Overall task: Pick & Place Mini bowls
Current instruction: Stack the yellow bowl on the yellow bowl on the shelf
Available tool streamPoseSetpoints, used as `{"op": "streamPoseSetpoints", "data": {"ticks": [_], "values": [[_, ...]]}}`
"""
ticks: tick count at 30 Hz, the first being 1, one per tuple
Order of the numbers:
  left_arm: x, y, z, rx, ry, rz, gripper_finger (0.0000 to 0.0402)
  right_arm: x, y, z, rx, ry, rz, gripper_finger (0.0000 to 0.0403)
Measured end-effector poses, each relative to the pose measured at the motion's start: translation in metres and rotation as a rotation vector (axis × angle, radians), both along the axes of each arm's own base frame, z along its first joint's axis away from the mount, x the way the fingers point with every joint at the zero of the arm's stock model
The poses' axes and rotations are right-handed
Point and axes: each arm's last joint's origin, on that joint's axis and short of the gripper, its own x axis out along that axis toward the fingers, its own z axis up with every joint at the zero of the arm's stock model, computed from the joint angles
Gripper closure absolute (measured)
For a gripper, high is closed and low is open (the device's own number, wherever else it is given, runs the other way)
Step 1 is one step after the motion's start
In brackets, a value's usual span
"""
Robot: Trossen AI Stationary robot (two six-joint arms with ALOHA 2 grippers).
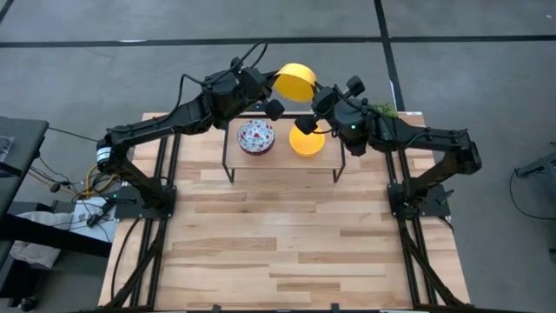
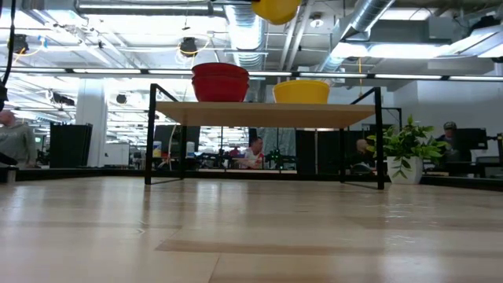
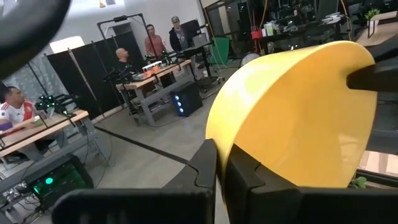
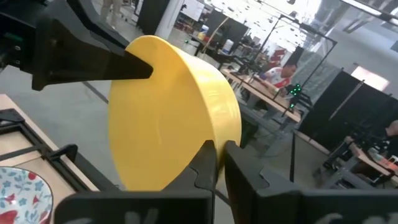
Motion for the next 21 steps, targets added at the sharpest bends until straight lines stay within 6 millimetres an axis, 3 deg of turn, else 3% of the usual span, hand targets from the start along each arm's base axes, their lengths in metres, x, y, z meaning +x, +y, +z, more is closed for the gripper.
{"op": "streamPoseSetpoints", "data": {"ticks": [8, 21], "values": [[0.000, -0.001, 0.000, 0.006, 0.003, -0.020, 0.0365, 0.000, -0.003, 0.000, -0.005, 0.008, -0.011, 0.0402], [-0.001, -0.007, 0.004, 0.095, 0.051, -0.082, 0.0211, 0.002, -0.012, -0.004, 0.010, 0.024, 0.009, 0.0402]]}}
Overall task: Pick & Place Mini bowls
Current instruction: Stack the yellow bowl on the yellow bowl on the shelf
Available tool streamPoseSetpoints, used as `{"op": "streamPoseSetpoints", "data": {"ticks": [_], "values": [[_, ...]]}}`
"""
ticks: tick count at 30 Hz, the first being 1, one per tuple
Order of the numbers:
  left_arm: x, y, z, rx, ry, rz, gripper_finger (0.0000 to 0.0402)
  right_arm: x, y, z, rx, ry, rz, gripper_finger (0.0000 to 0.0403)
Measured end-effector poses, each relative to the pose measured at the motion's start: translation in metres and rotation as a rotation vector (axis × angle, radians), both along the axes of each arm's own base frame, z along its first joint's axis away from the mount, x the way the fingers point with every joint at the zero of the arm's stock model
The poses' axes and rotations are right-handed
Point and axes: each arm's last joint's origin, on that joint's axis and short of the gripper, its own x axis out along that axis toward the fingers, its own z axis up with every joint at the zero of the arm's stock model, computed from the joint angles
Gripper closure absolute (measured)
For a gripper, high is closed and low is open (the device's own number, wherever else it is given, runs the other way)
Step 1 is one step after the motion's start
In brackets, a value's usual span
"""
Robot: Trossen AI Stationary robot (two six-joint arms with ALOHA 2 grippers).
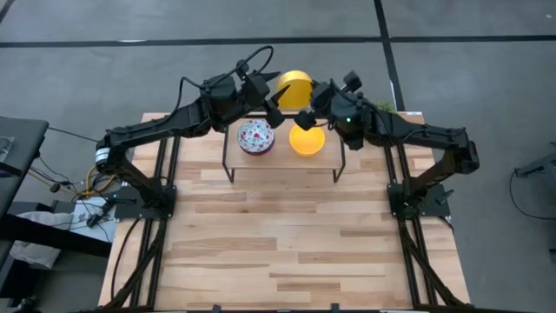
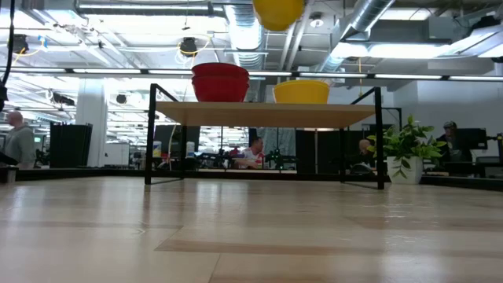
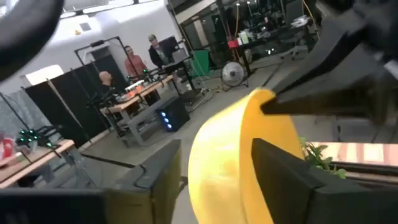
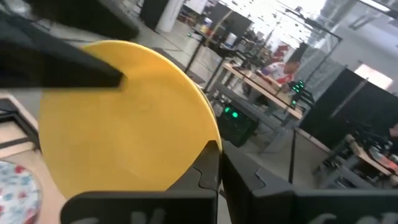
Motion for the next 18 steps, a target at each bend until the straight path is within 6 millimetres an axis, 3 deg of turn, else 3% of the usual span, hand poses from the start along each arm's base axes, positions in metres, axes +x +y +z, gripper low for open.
{"op": "streamPoseSetpoints", "data": {"ticks": [5, 11, 18], "values": [[-0.021, -0.004, 0.019, 0.020, -0.047, 0.014, 0.0179, -0.003, -0.007, -0.006, 0.033, 0.032, -0.015, 0.0402], [-0.064, -0.014, 0.041, 0.040, -0.108, 0.020, 0.0170, -0.017, -0.029, -0.006, 0.195, -0.011, 0.087, 0.0402], [-0.108, -0.026, 0.017, -0.036, -0.106, -0.022, 0.0176, -0.035, -0.060, -0.001, 0.484, -0.039, 0.233, 0.0402]]}}
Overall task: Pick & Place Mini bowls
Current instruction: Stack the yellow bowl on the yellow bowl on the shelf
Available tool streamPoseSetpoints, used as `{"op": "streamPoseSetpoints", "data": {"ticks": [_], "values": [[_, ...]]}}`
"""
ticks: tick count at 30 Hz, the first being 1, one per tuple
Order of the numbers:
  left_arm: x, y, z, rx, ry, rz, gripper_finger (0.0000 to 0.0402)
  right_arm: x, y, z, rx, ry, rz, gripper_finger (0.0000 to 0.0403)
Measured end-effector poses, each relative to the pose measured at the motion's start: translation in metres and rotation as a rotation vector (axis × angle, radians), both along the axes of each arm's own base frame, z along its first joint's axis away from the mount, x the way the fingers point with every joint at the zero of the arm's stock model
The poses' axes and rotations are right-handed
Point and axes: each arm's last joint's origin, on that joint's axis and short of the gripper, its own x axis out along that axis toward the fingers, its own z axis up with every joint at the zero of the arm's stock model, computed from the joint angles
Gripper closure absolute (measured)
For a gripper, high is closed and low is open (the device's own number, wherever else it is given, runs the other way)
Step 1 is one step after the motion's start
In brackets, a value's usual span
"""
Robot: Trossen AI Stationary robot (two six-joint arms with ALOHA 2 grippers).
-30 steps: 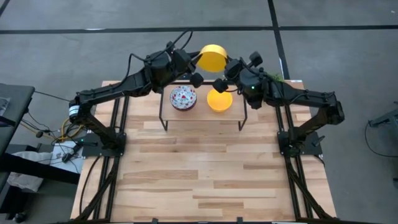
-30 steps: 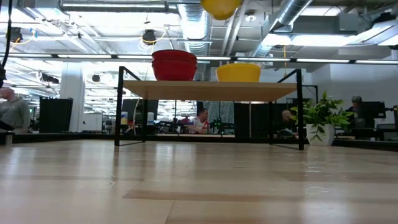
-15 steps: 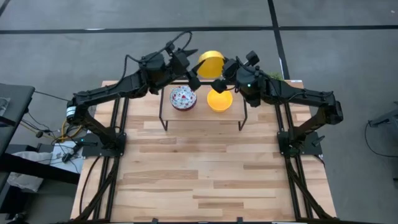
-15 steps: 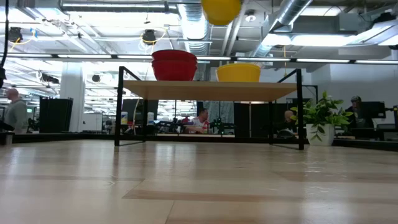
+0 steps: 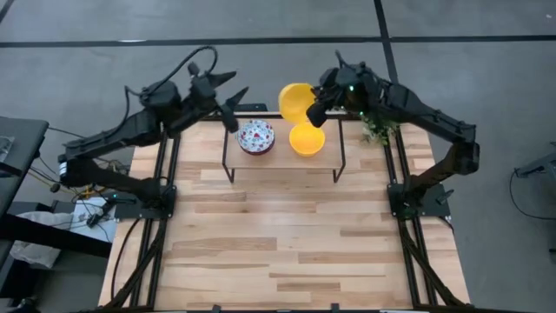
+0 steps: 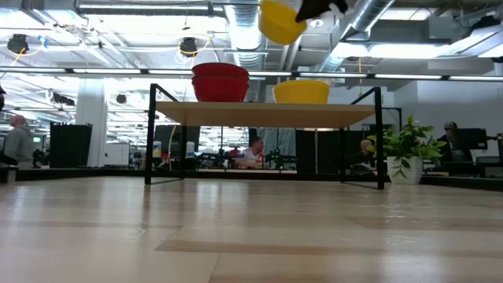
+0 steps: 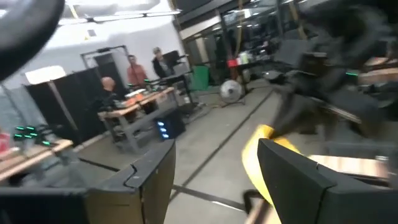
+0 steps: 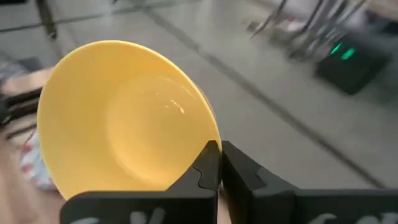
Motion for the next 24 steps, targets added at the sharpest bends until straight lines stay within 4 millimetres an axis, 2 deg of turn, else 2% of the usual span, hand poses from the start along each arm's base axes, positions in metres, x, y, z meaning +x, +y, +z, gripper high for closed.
{"op": "streamPoseSetpoints", "data": {"ticks": [7, 14, 18, 24], "values": [[-0.037, -0.018, -0.029, -0.090, -0.038, -0.143, 0.0176, -0.015, -0.021, -0.008, 0.211, 0.016, 0.107, 0.0402], [-0.067, -0.027, -0.056, -0.194, -0.090, -0.225, 0.0176, -0.023, -0.032, -0.019, 0.344, 0.066, 0.145, 0.0403], [-0.073, -0.030, -0.075, -0.254, -0.086, -0.277, 0.0176, -0.025, -0.035, -0.023, 0.410, 0.072, 0.167, 0.0403], [-0.073, -0.033, -0.100, -0.326, -0.047, -0.370, 0.0174, -0.027, -0.033, -0.025, 0.510, 0.062, 0.210, 0.0403]]}}
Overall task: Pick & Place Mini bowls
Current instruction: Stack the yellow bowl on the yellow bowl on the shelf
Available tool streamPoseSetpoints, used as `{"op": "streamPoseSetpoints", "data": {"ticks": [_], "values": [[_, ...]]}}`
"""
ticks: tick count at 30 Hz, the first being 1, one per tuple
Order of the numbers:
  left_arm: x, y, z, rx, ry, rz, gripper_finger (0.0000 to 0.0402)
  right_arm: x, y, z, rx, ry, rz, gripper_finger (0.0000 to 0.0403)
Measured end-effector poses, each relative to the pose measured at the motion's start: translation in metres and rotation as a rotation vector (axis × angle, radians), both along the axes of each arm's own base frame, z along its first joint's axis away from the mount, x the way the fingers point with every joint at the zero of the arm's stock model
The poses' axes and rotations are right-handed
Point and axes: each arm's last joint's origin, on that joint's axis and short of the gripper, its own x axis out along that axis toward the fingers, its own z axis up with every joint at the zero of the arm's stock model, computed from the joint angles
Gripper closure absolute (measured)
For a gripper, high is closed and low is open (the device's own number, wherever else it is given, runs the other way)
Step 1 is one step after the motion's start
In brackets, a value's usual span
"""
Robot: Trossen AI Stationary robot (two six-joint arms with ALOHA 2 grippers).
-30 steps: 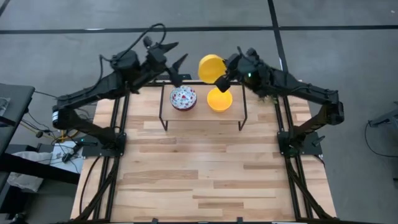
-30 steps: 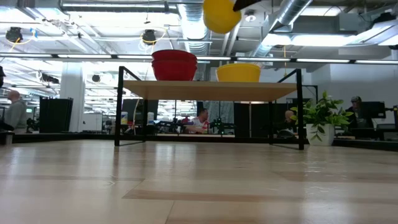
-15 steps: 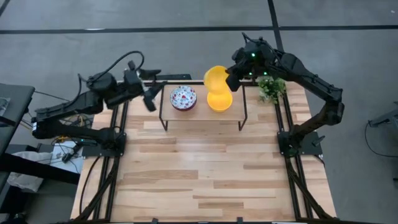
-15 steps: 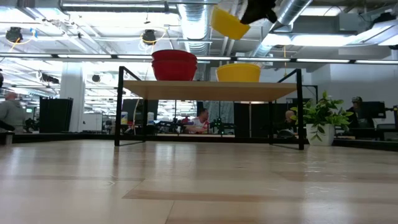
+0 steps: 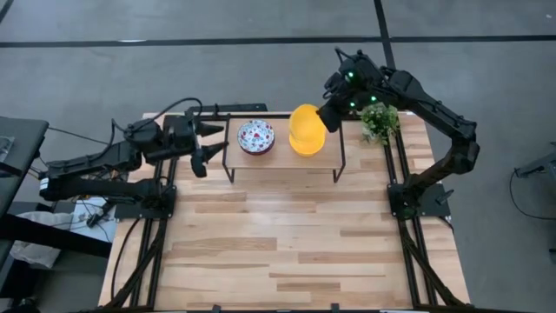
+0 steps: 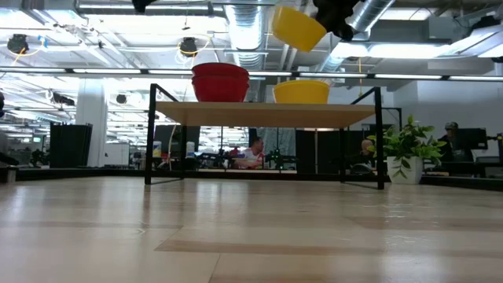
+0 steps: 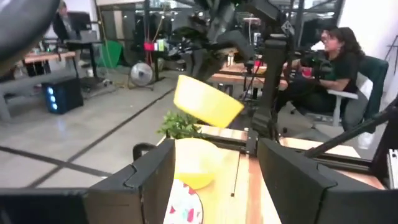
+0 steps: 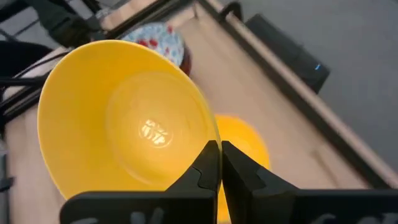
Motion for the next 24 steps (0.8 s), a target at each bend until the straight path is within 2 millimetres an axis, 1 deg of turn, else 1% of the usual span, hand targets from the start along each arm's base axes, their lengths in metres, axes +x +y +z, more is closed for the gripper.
{"op": "streamPoseSetpoints", "data": {"ticks": [4, 6, 10, 13, 17, 20, 24], "values": [[0.001, -0.005, -0.009, -0.015, 0.009, -0.030, 0.0174, -0.004, 0.001, -0.004, 0.053, 0.043, -0.010, 0.0403], [-0.001, -0.009, -0.013, -0.016, 0.011, -0.054, 0.0174, -0.001, -0.001, -0.008, 0.075, 0.052, -0.015, 0.0403], [-0.005, -0.019, -0.017, -0.015, 0.004, -0.115, 0.0174, 0.004, -0.010, -0.017, 0.136, 0.074, -0.015, 0.0403], [-0.012, -0.027, -0.021, -0.031, -0.012, -0.163, 0.0174, 0.007, -0.020, -0.026, 0.183, 0.131, -0.033, 0.0403], [-0.023, -0.034, -0.027, -0.051, -0.036, -0.164, 0.0174, 0.010, -0.029, -0.021, 0.206, 0.182, -0.043, 0.0403], [-0.031, -0.038, -0.032, -0.051, -0.051, -0.159, 0.0174, 0.017, -0.036, -0.020, 0.228, 0.224, -0.041, 0.0403], [-0.038, -0.041, -0.044, -0.046, -0.047, -0.179, 0.0174, 0.027, -0.042, -0.023, 0.230, 0.292, -0.034, 0.0403]]}}
